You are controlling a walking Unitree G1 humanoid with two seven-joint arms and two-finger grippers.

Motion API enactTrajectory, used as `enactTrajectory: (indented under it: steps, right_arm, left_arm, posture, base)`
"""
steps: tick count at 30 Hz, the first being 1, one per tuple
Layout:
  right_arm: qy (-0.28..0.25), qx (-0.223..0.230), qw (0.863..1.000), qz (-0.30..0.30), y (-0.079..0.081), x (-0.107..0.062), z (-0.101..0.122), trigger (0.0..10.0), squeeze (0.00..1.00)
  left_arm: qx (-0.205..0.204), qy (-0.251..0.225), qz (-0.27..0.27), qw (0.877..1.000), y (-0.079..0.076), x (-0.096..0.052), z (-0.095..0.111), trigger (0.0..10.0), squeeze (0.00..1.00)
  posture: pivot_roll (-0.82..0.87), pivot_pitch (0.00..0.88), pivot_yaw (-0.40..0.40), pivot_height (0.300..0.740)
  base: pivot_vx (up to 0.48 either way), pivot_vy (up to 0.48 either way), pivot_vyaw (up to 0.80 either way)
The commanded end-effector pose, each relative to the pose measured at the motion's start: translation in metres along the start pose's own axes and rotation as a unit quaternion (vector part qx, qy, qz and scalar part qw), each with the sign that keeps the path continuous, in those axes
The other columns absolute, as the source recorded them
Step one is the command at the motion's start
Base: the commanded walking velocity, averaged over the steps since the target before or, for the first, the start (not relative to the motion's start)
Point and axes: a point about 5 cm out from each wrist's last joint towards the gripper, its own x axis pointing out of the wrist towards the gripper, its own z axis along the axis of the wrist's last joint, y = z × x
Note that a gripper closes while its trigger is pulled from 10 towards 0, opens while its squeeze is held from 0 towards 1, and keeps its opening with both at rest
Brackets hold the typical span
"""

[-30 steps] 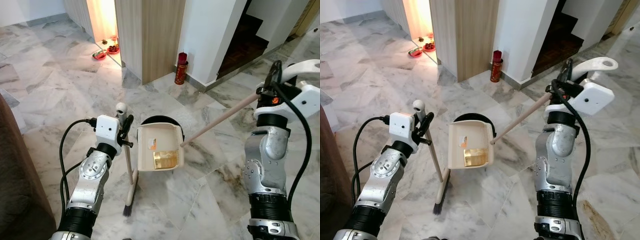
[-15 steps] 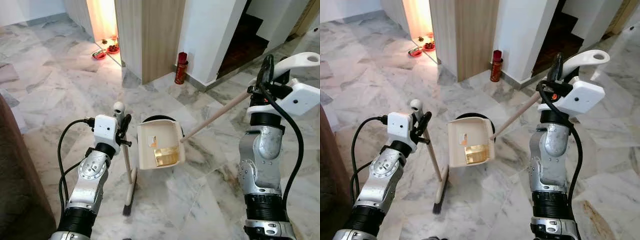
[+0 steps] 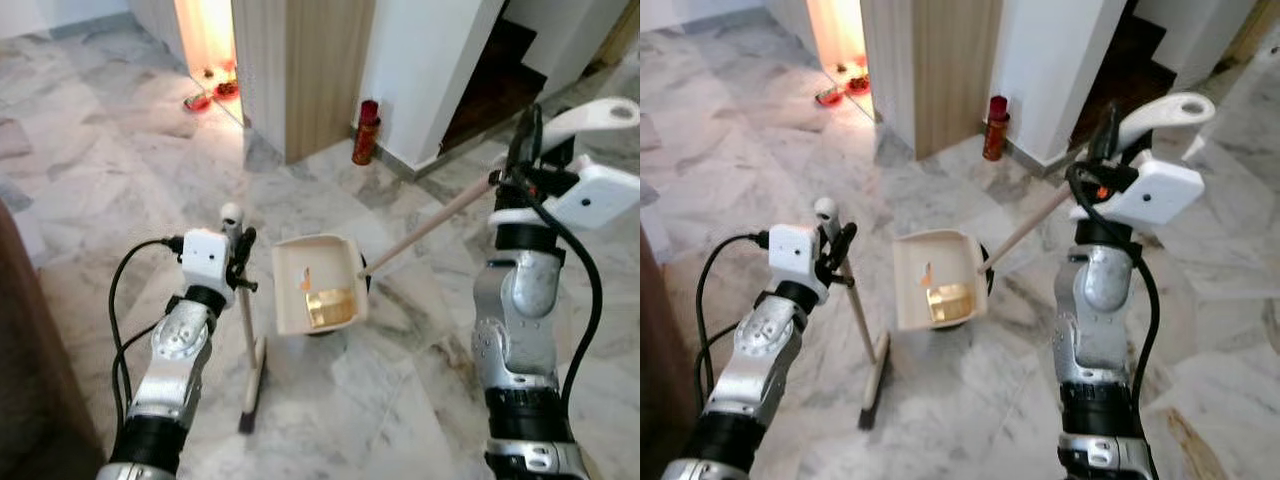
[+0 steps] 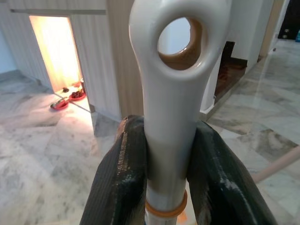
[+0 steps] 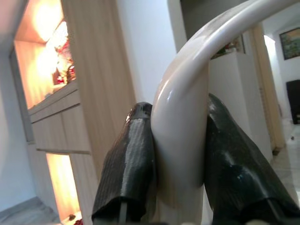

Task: Sweep floor

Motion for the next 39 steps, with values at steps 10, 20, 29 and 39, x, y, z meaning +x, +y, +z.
enactTrajectory:
  steps: [10, 20, 29, 39]
  right_arm:
    - [-0.052, 0.014, 0.999, 0.002, 0.0021, 0.0067, 0.02, 10.0, 0.0]
    - [-0.053, 0.015, 0.998, 0.005, 0.0029, 0.0072, 0.0211, 10.0, 0.0]
    - [-0.049, 0.016, 0.999, 0.005, 0.0036, 0.0066, 0.0203, 10.0, 0.0]
    - [-0.05, 0.014, 0.999, 0.009, 0.0044, 0.0068, 0.0219, 10.0, 0.0]
  left_arm:
    - [0.006, -0.025, -0.006, 1.0, -0.0031, 0.004, 0.0098, 10.0, 0.0]
    - [0.008, -0.023, -0.006, 1.0, -0.0026, 0.0041, 0.0093, 10.0, 0.0]
    - [0.01, -0.022, -0.007, 1.0, -0.0031, 0.0032, 0.0094, 10.0, 0.0]
    - [0.01, -0.022, -0.011, 1.0, -0.0034, 0.0036, 0.0087, 10.0, 0.0]
  posture:
    - [0.22, 0.102, -0.081, 0.74]
    - [0.22, 0.107, -0.08, 0.74]
    - [0.22, 0.102, -0.079, 0.74]
    - [0.22, 0.094, -0.078, 0.74]
  base:
    - [0.285, 0.0, 0.0]
    - [0.285, 0.0, 0.0]
    - [0.28, 0.0, 0.0]
    - [0.216, 0.0, 0.0]
